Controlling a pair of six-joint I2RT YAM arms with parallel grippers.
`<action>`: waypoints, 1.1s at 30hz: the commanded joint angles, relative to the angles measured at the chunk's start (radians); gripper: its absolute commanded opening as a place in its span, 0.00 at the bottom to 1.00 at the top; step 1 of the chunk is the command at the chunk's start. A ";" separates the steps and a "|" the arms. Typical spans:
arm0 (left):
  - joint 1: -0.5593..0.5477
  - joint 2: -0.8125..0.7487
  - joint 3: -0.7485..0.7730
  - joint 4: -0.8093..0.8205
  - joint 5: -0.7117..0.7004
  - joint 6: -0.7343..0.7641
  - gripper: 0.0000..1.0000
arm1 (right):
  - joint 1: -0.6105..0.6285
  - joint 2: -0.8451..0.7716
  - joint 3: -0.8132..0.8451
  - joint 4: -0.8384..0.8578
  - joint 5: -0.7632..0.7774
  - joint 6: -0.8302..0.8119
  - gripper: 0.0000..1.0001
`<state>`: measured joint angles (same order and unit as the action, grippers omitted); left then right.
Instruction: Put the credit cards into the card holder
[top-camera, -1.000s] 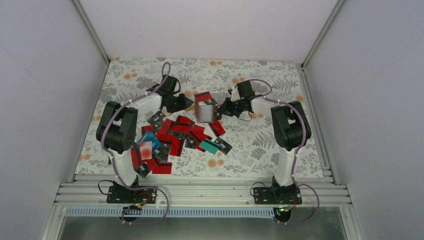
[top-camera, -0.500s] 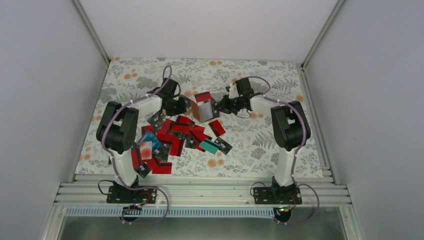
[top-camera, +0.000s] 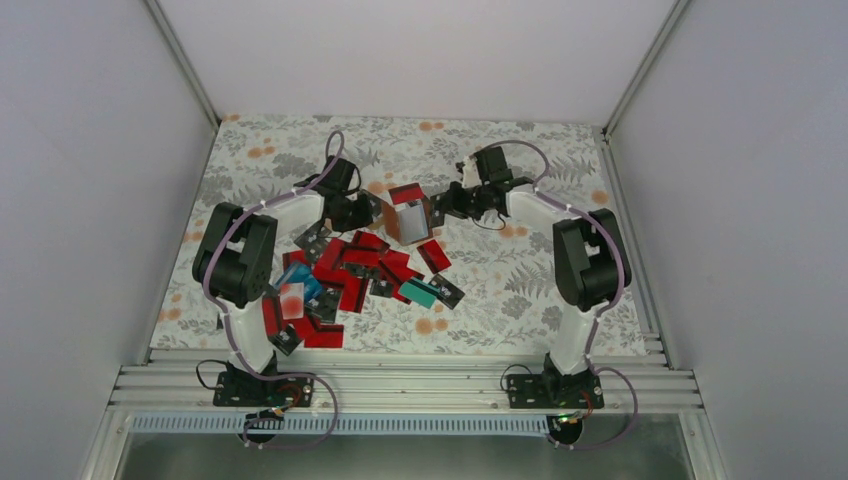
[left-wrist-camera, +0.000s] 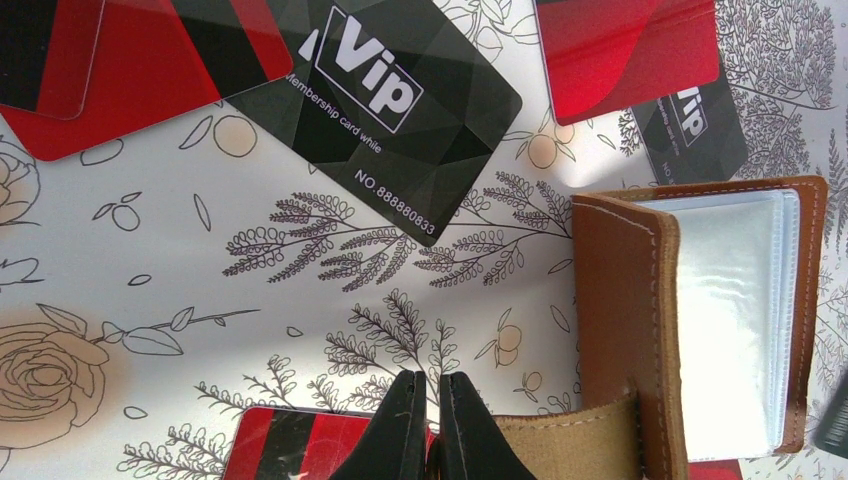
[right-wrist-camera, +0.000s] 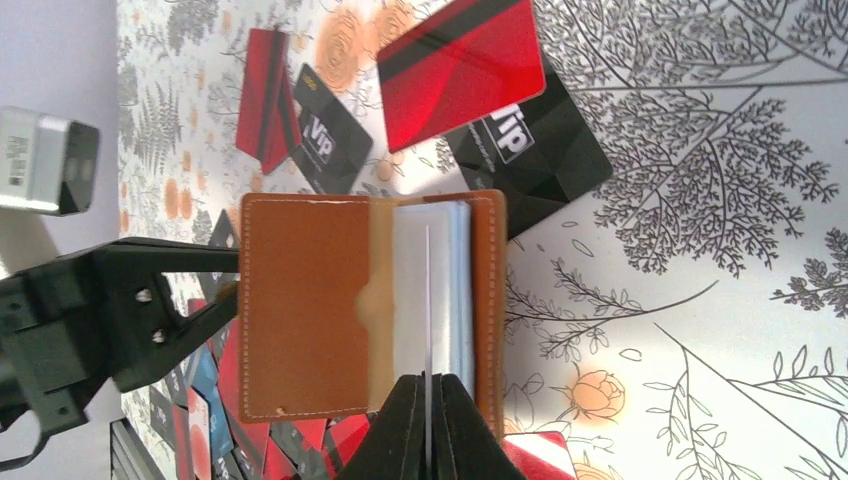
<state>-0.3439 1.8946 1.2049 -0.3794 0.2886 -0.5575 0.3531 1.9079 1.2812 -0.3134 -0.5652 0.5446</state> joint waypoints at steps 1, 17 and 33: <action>0.000 -0.024 0.008 0.003 -0.006 0.008 0.02 | 0.016 -0.040 0.026 0.003 -0.002 -0.031 0.04; -0.004 -0.014 0.024 -0.007 -0.003 0.011 0.02 | 0.037 0.042 0.028 0.066 0.007 -0.063 0.04; -0.009 0.006 0.025 -0.003 0.002 0.014 0.02 | 0.042 0.062 0.007 0.123 0.064 -0.100 0.04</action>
<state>-0.3496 1.8950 1.2060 -0.3820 0.2890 -0.5571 0.3798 1.9484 1.2827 -0.2413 -0.5182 0.4679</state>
